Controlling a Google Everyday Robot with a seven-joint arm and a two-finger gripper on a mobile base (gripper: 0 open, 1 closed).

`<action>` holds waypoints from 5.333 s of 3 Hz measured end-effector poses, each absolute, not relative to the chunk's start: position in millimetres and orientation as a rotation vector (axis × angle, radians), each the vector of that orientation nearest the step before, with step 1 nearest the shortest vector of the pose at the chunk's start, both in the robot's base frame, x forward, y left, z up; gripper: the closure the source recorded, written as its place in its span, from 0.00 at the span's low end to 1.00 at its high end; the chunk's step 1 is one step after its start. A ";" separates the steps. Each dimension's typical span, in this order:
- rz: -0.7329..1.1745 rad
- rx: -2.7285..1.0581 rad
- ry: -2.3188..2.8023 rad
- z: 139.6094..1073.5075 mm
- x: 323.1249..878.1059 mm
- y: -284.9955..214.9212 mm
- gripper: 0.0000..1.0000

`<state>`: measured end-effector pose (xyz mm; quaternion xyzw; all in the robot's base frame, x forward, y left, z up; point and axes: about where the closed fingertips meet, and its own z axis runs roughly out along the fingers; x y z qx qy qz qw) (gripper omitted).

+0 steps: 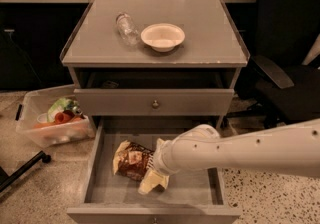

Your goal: Pick brown chip bag from middle drawer and place on counter

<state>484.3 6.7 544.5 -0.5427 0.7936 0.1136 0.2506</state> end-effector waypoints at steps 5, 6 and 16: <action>0.339 -1.415 2.351 371.1 574.3 82.1 0.00; 0.372 -1.422 2.380 345.9 568.1 84.6 0.19; 0.395 -1.530 1.490 801.4 541.7 -41.6 1.00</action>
Offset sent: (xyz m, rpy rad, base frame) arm 0.1083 0.0922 -0.1093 -0.0076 -0.0247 -0.0904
